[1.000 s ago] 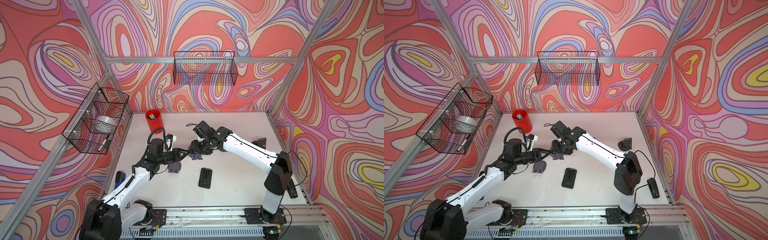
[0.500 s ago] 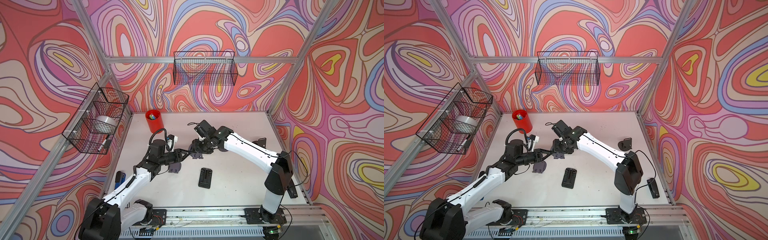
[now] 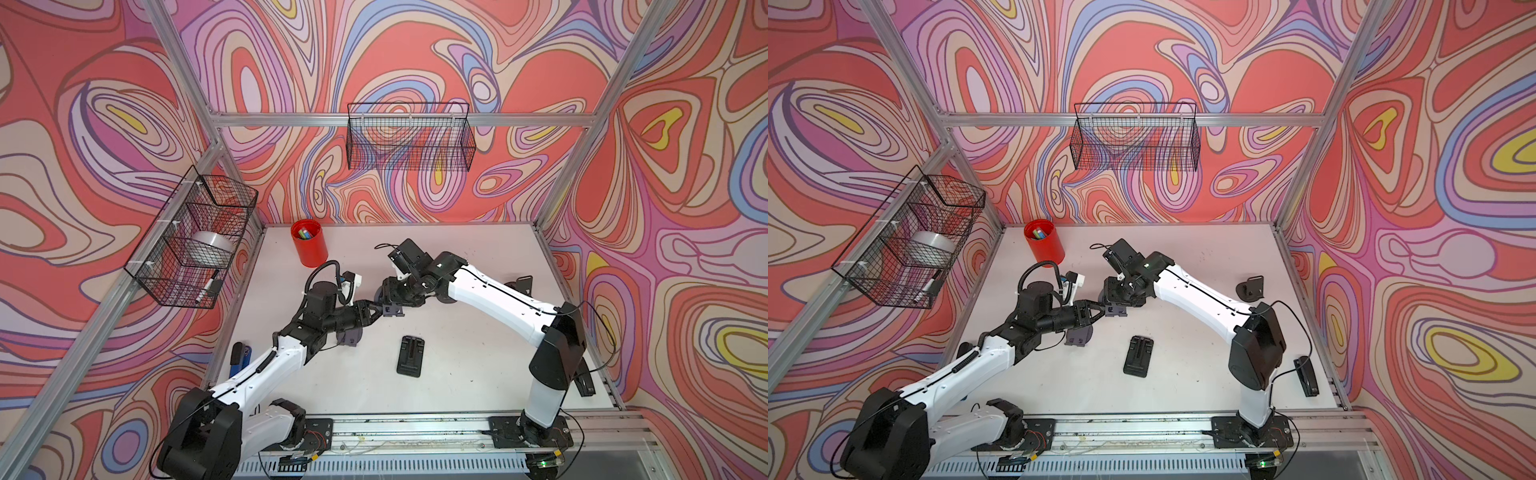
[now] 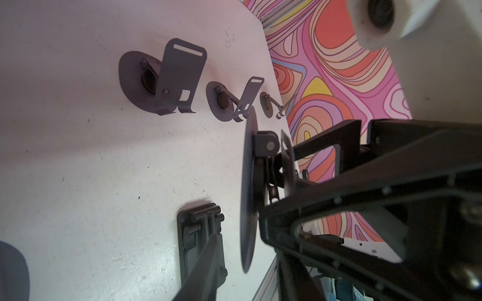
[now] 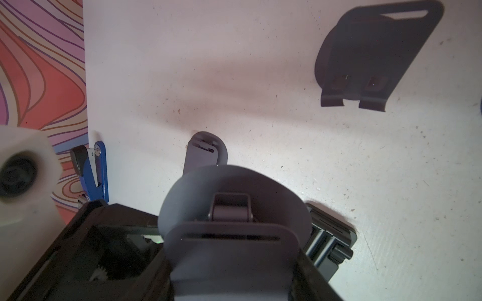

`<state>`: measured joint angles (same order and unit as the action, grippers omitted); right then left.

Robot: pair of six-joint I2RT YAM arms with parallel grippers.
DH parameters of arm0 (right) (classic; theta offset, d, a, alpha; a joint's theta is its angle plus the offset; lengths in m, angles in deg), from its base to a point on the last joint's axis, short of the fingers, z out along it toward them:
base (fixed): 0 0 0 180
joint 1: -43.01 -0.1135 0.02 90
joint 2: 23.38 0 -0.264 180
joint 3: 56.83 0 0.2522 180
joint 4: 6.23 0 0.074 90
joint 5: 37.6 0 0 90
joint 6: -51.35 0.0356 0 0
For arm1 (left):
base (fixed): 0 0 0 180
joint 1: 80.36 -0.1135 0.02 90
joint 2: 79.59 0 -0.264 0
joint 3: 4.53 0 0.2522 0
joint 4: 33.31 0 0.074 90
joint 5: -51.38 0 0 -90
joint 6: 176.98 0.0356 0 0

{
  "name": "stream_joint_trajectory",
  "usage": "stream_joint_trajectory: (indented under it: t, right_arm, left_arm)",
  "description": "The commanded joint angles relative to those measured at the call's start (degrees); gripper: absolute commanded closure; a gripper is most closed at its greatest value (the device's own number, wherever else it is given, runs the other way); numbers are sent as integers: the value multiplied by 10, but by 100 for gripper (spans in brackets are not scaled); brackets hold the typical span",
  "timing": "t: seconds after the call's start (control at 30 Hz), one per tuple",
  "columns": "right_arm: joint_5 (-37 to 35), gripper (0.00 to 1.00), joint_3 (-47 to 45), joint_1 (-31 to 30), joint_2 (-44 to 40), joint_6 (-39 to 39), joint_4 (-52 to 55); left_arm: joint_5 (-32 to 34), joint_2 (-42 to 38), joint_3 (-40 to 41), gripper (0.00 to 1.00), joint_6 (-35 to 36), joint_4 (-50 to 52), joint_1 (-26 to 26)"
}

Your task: Open the phone stand

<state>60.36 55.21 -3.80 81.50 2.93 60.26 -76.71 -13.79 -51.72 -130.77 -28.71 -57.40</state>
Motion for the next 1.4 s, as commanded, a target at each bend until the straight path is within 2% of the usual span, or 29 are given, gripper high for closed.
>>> stream_joint_trajectory:
  t: [0.0,0.33,0.53,0.77,1.13,1.37]
  right_arm:
    - [20,91,15,-4,-6,2,-13]
    - [27,91,12,-4,-11,3,-12]
    - [26,92,4,-4,-13,6,-13]
    - [27,92,24,-2,-10,0,9]
    - [107,96,92,42,-9,-49,125]
    - [143,97,142,54,9,-105,207]
  left_arm:
    - [15,10,3,68,-9,-40,4]
    - [22,53,4,81,-30,-119,4]
    - [31,50,6,100,-26,-141,4]
    - [35,38,14,100,-1,-144,4]
    - [83,33,-11,100,152,-6,4]
    - [118,41,-18,100,196,24,4]
